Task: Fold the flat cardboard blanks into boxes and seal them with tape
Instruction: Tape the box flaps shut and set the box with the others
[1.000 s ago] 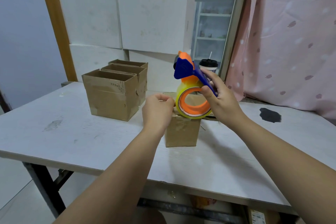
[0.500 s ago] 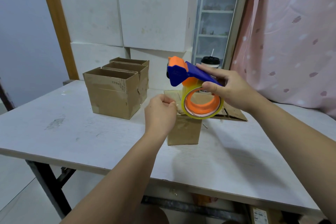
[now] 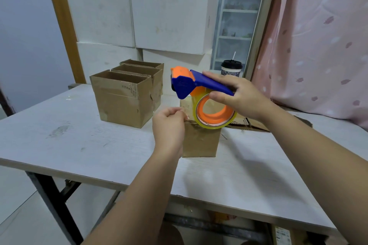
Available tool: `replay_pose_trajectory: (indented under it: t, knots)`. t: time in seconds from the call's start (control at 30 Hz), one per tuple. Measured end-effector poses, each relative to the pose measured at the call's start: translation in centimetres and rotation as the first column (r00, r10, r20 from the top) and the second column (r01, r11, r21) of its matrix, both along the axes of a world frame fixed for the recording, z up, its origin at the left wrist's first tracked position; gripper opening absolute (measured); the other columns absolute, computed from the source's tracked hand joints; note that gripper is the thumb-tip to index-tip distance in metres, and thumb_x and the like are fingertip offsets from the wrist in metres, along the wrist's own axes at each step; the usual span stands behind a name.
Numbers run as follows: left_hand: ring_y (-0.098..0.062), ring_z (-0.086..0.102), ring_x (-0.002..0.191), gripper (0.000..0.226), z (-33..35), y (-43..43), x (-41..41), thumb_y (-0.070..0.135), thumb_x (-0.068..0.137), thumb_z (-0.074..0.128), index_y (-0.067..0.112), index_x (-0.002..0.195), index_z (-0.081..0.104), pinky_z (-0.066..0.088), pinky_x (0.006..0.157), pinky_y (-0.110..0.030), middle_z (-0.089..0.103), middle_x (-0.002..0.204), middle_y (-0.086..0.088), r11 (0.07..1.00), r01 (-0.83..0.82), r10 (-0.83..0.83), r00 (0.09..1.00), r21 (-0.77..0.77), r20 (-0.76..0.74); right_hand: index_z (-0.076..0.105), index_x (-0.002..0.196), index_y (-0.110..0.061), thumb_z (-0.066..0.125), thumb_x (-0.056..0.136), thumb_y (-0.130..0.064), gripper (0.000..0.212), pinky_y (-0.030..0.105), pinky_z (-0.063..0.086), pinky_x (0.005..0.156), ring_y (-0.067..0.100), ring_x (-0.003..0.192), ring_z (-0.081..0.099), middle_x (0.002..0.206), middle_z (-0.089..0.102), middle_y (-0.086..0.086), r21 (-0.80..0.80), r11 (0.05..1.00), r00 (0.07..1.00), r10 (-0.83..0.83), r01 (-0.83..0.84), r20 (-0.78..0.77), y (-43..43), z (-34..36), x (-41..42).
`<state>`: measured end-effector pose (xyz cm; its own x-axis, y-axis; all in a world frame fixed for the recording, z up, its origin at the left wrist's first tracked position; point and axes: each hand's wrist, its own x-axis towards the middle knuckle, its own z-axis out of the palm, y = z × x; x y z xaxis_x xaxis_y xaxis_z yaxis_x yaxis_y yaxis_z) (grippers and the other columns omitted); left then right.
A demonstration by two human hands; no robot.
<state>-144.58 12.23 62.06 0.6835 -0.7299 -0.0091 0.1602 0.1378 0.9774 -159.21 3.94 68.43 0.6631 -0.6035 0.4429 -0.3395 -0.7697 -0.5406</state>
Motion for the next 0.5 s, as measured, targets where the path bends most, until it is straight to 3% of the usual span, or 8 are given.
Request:
replay_pose_trajectory:
  t: [0.13,0.27,0.4,0.5]
  knots:
    - [-0.013,0.064,0.087,0.019,-0.9,0.1,-0.6,0.009,0.089,0.059,0.025,0.080,0.066,0.053,0.071,-0.027,0.067,0.085,0.005,0.998,-0.059,0.057,0.995,-0.014,-0.083,0.039,0.124,-0.064,0.058,0.081,-0.053,0.049,0.000,0.033,0.073,-0.011,0.089,0.049,0.098,0.053,-0.028,-0.052,0.998,1.000,-0.020,0.019,-0.021,0.1,0.0,0.0]
    - [-0.013,0.066,0.079,0.017,-1.0,0.6,-0.4,0.007,0.086,0.061,0.018,0.076,0.068,0.048,0.049,-0.016,0.068,0.077,0.001,0.999,-0.047,0.050,0.977,0.022,-0.209,0.034,0.122,-0.068,0.055,0.080,-0.057,0.049,0.005,0.032,0.075,-0.007,0.090,0.047,0.095,0.050,-0.028,-0.123,0.992,0.998,-0.016,0.008,-0.063,0.2,0.0,0.2]
    - [-0.017,0.064,0.078,0.022,-0.9,0.7,-0.2,0.002,0.083,0.060,0.011,0.063,0.064,0.048,0.059,-0.020,0.065,0.071,-0.005,0.999,-0.029,0.034,0.946,0.023,-0.321,0.032,0.120,-0.069,0.054,0.079,-0.058,0.048,0.022,0.038,0.086,0.011,0.096,0.049,0.106,0.055,-0.002,-0.154,0.988,0.996,0.002,-0.015,-0.085,0.3,-0.1,0.5]
    - [-0.014,0.063,0.076,0.014,-0.9,0.8,-0.2,0.009,0.085,0.060,0.009,0.071,0.062,0.046,0.060,-0.020,0.065,0.070,-0.006,1.000,-0.010,0.009,0.934,-0.001,-0.358,0.034,0.120,-0.067,0.059,0.081,-0.055,0.047,0.020,0.037,0.082,0.010,0.094,0.047,0.102,0.053,-0.002,-0.171,0.984,0.994,0.020,-0.038,-0.110,0.5,0.2,1.1]
